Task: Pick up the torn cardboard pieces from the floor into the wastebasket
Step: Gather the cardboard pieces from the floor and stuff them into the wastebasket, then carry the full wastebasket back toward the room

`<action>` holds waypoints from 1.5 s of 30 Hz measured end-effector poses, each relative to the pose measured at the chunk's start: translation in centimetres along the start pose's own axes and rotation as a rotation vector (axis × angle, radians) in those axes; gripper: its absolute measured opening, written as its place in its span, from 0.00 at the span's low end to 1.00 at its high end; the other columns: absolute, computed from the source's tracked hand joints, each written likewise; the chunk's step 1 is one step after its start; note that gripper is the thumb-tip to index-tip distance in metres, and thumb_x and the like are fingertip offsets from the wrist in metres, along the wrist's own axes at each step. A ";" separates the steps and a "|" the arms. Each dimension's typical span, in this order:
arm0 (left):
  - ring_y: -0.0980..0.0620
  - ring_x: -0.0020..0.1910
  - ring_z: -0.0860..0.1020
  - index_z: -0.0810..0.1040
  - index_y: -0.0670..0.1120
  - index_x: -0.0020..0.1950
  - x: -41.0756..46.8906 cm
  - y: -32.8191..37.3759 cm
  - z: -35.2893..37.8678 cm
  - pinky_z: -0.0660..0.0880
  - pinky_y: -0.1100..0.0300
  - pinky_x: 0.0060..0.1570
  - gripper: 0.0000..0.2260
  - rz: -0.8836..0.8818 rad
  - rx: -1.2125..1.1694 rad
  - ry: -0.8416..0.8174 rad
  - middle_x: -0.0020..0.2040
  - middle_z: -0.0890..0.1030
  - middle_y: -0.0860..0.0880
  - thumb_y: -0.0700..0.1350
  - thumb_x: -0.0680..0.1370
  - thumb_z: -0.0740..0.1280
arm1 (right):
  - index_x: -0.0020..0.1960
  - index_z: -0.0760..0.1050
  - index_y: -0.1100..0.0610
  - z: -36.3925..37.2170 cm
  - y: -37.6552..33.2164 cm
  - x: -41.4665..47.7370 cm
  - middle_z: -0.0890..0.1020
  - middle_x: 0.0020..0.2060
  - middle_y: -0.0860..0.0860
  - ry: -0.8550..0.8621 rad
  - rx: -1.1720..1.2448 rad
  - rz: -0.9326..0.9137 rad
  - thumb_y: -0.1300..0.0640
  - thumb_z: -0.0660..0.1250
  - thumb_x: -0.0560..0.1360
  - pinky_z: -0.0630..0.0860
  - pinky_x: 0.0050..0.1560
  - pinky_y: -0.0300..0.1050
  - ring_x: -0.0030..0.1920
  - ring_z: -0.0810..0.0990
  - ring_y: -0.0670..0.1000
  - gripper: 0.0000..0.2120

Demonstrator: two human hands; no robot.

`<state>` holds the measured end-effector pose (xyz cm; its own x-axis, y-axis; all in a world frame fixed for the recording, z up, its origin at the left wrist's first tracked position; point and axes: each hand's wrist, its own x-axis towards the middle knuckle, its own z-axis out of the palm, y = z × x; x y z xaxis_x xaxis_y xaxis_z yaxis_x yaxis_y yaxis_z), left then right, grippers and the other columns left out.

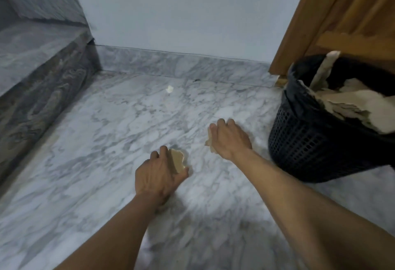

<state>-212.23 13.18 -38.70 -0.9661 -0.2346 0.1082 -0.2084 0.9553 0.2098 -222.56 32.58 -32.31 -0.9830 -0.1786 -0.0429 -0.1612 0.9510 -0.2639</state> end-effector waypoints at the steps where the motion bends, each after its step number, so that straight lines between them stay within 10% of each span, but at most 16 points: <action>1: 0.47 0.37 0.76 0.65 0.52 0.61 0.5 0.6 -0.5 0.67 0.56 0.31 0.40 0.027 -0.025 0.016 0.50 0.78 0.49 0.82 0.64 0.50 | 0.67 0.68 0.57 -1.9 0.2 0.2 0.72 0.62 0.59 0.015 -0.001 -0.012 0.44 0.47 0.85 0.67 0.50 0.50 0.60 0.74 0.60 0.22; 8: 0.43 0.40 0.78 0.64 0.53 0.60 8.8 11.8 -10.3 0.69 0.54 0.36 0.36 0.194 -0.297 0.257 0.51 0.80 0.48 0.79 0.65 0.59 | 0.60 0.73 0.62 -18.0 2.2 -0.7 0.75 0.54 0.62 0.331 -0.158 -0.232 0.58 0.50 0.85 0.68 0.46 0.53 0.56 0.73 0.63 0.14; 14: 0.42 0.42 0.78 0.67 0.52 0.59 13.7 26.4 -19.8 0.69 0.52 0.39 0.37 0.391 -0.450 0.408 0.48 0.80 0.48 0.80 0.65 0.57 | 0.53 0.71 0.56 -27.5 11.1 -1.7 0.76 0.55 0.57 0.414 -0.113 0.134 0.53 0.45 0.85 0.70 0.53 0.56 0.58 0.73 0.60 0.17; 19: 0.43 0.47 0.80 0.68 0.52 0.60 13.7 36.1 -20.0 0.77 0.50 0.45 0.37 0.520 -0.455 0.222 0.50 0.81 0.48 0.79 0.65 0.59 | 0.65 0.72 0.61 -29.2 18.2 -3.3 0.75 0.64 0.61 0.321 0.050 0.381 0.53 0.48 0.85 0.68 0.61 0.54 0.64 0.72 0.62 0.19; 26: 0.38 0.65 0.75 0.70 0.48 0.74 13.2 38.6 -16.6 0.75 0.41 0.63 0.57 0.520 -0.362 -0.164 0.68 0.77 0.42 0.87 0.59 0.53 | 0.51 0.80 0.62 -28.7 24.5 -6.6 0.82 0.50 0.57 0.494 0.194 0.474 0.59 0.61 0.78 0.73 0.47 0.49 0.51 0.79 0.59 0.10; 29: 0.36 0.65 0.75 0.72 0.48 0.74 13.8 36.1 -15.3 0.74 0.45 0.62 0.39 0.410 -0.445 -0.032 0.67 0.78 0.40 0.74 0.73 0.59 | 0.66 0.75 0.55 -27.2 26.9 -8.5 0.75 0.64 0.57 0.485 0.315 0.613 0.52 0.62 0.80 0.72 0.59 0.50 0.63 0.75 0.59 0.17; 32: 0.39 0.59 0.79 0.73 0.51 0.74 14.1 33.2 -14.1 0.75 0.51 0.60 0.25 0.266 -0.813 -0.319 0.64 0.81 0.43 0.50 0.76 0.67 | 0.70 0.69 0.51 -25.0 28.5 -9.9 0.72 0.69 0.56 0.365 0.605 0.685 0.54 0.62 0.80 0.74 0.52 0.51 0.56 0.76 0.56 0.18; 38: 0.38 0.33 0.79 0.62 0.55 0.80 12.8 31.6 -12.0 0.73 0.52 0.29 0.39 0.055 -1.246 -0.532 0.49 0.81 0.44 0.27 0.72 0.57 | 0.79 0.60 0.43 -21.9 29.3 -10.9 0.72 0.71 0.54 0.477 1.178 0.674 0.66 0.55 0.82 0.79 0.55 0.56 0.62 0.76 0.60 0.30; 45: 0.34 0.50 0.80 0.74 0.48 0.71 13.8 32.7 -13.1 0.78 0.39 0.52 0.36 -0.002 -1.397 -0.647 0.56 0.82 0.36 0.22 0.70 0.52 | 0.74 0.67 0.44 -23.3 28.7 -10.2 0.77 0.57 0.50 0.501 1.211 0.669 0.68 0.53 0.82 0.78 0.34 0.42 0.49 0.79 0.51 0.27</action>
<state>-230.42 38.81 -17.60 -0.9417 0.2334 -0.2425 -0.2622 -0.0570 0.9633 -219.20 67.60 -17.04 -0.8110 0.5439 -0.2153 0.2485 -0.0129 -0.9685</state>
